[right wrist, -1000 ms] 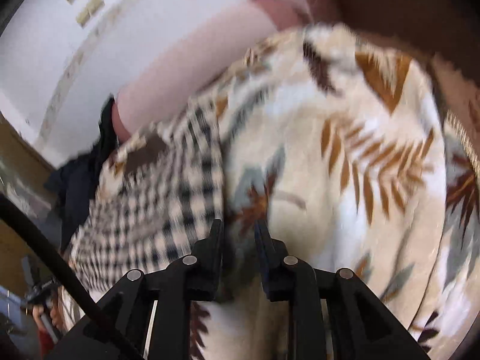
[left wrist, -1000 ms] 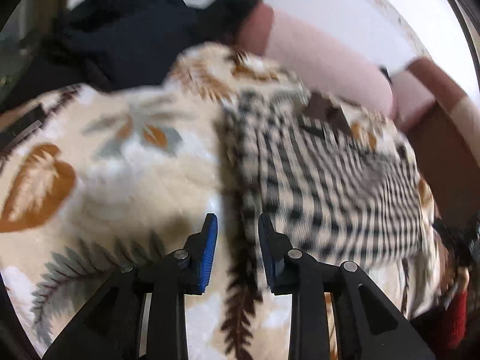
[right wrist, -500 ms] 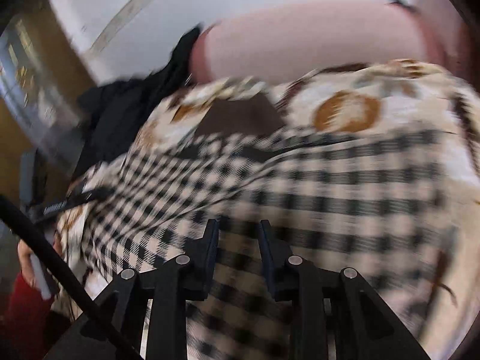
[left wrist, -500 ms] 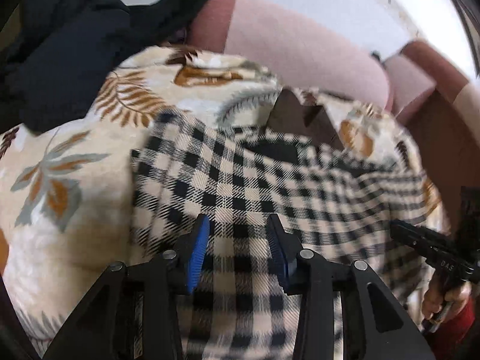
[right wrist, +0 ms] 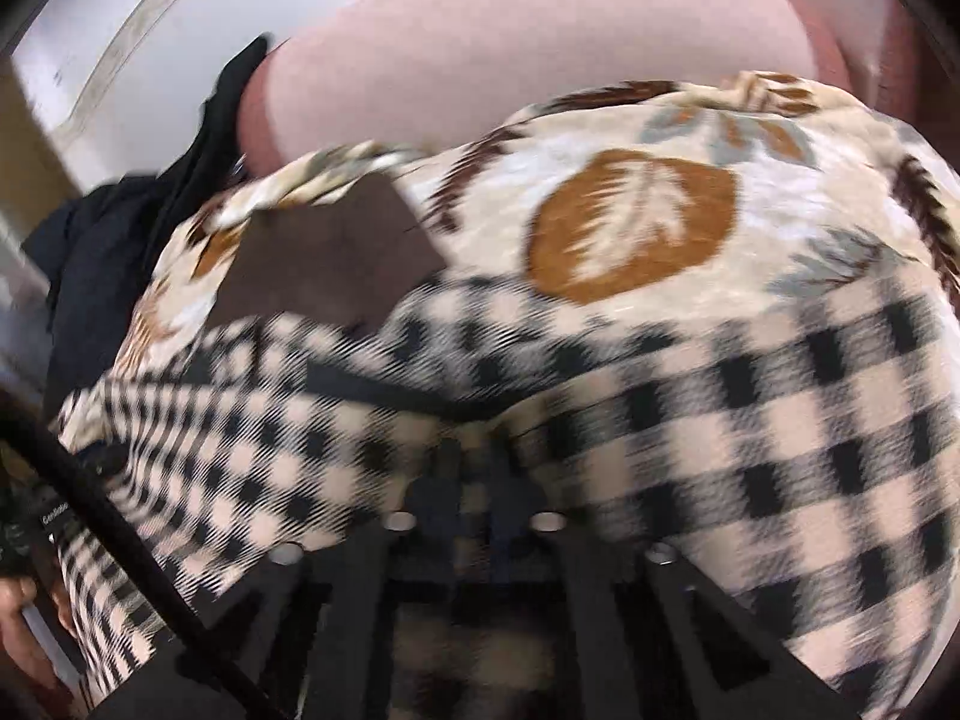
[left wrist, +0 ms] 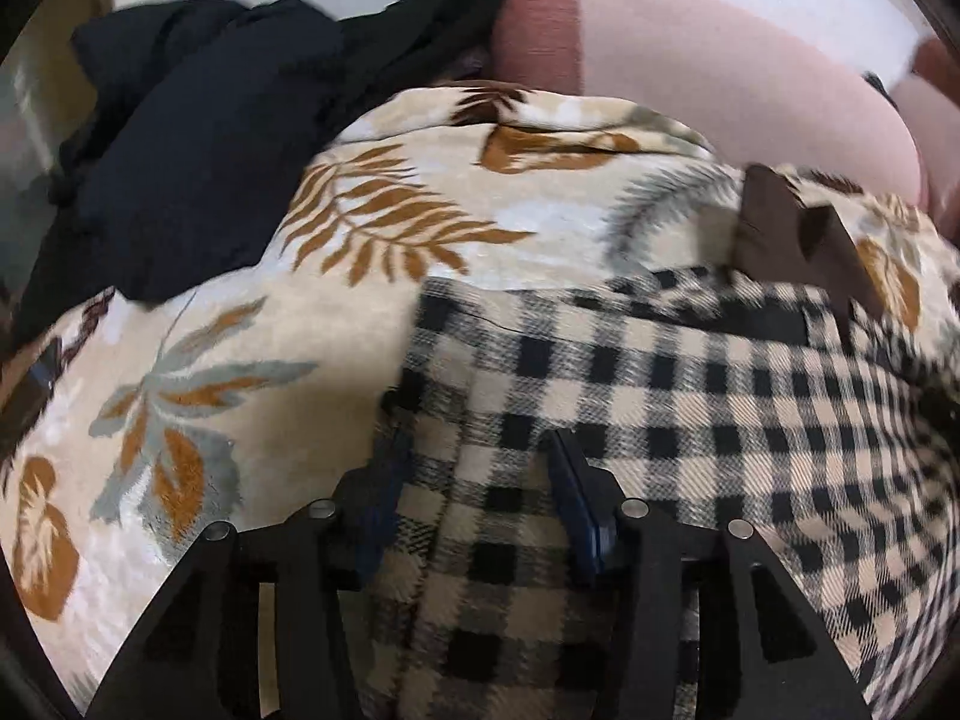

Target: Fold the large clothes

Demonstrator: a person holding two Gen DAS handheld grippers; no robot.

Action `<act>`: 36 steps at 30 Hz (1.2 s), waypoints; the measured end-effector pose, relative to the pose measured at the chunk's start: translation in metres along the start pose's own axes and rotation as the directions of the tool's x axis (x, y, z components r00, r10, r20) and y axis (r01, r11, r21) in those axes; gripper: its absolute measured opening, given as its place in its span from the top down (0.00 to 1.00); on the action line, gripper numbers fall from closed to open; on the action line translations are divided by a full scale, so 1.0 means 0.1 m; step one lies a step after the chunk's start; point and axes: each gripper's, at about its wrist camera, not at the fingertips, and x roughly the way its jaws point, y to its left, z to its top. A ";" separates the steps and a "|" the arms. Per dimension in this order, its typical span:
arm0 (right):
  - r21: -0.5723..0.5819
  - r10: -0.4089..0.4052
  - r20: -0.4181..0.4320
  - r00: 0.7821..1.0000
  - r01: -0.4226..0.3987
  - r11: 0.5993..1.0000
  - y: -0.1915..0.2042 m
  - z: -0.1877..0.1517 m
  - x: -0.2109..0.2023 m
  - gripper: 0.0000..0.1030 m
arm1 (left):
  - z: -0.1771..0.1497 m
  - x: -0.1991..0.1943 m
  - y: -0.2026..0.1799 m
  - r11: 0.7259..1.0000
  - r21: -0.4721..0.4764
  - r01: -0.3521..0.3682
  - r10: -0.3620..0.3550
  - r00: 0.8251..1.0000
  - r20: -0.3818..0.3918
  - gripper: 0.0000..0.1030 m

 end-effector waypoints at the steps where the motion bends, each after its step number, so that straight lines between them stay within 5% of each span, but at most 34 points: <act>1: 0.008 -0.036 0.022 0.999 0.036 0.999 -0.06 0.02 -0.04 0.98 | 0.01 0.00 0.03 0.999 -0.014 -0.030 0.030 1.000 -0.003 0.45; 7: 0.154 -0.181 0.091 0.979 0.166 0.974 -0.45 0.06 -0.42 0.92 | 0.04 -0.22 0.47 0.983 -0.182 -0.006 0.004 1.000 -0.008 0.44; 11: 0.102 -0.196 0.183 0.963 0.179 0.978 -0.35 0.04 -0.86 0.58 | 0.00 -0.62 0.57 0.983 -0.181 0.027 -0.015 0.998 0.066 0.44; 21: -0.030 -0.014 0.062 0.998 0.016 0.999 -0.07 -0.61 -0.98 0.57 | -0.78 -0.90 0.28 0.991 0.058 0.124 -0.126 0.992 0.029 0.44; 30: 0.018 -0.162 -0.043 0.986 0.163 0.987 -0.62 -1.12 -1.04 0.59 | -0.98 -0.78 0.46 0.997 0.017 0.075 -0.074 0.995 -0.061 0.41; 34: 0.207 -0.178 -0.056 0.982 0.186 0.960 -1.05 -1.15 -1.27 0.59 | -0.94 -1.01 0.45 0.998 0.011 0.060 -0.060 0.998 -0.030 0.44; 36: 0.194 -0.224 0.006 0.975 0.219 0.956 -0.99 -1.12 -1.41 0.59 | -0.92 -1.19 0.36 0.996 0.021 0.083 -0.084 0.996 0.017 0.44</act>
